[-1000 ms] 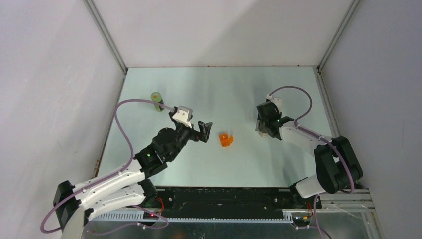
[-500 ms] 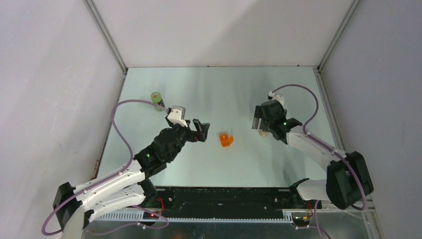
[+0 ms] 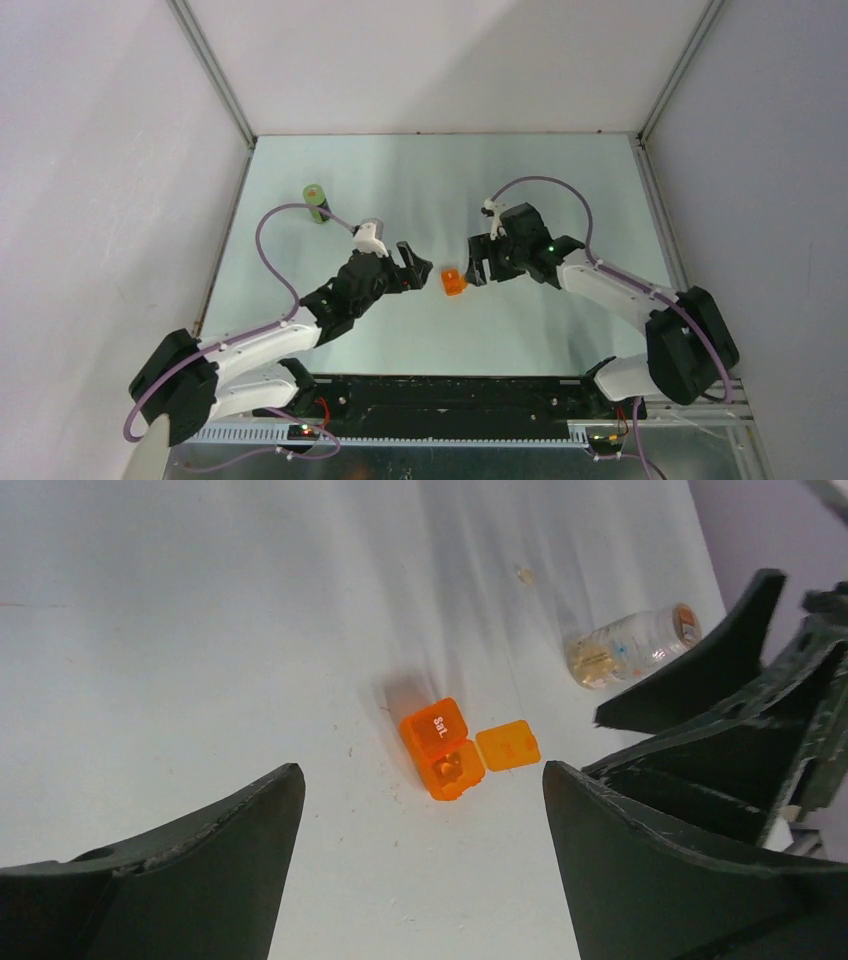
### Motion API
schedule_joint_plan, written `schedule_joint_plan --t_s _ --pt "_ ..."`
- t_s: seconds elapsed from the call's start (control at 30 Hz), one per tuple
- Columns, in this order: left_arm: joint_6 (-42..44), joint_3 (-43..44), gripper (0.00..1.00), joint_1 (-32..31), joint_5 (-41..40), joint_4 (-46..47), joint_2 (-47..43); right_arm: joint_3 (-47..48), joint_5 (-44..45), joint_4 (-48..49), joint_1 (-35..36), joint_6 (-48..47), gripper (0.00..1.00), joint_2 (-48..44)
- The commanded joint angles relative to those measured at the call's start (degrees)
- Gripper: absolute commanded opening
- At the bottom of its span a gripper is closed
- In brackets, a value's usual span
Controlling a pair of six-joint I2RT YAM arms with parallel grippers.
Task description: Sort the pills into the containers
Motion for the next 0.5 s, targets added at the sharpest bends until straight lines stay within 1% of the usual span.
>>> schedule_joint_plan --t_s 0.0,0.17,0.37,0.47 --pt "-5.46 -1.77 0.93 2.03 5.31 9.32 2.15 4.6 -7.8 2.76 0.51 -1.84 0.76 5.31" --pt "-9.09 -3.45 0.89 4.96 10.31 14.13 5.86 8.79 -7.91 0.82 1.23 -1.67 0.57 11.52" --pt "-12.51 -5.21 0.85 6.52 12.94 17.81 8.52 11.02 -6.01 -0.34 1.88 0.58 0.44 15.16" --pt "-13.72 -5.37 0.83 6.64 13.64 18.63 9.81 12.31 -4.92 -2.04 2.1 1.04 0.41 16.81"
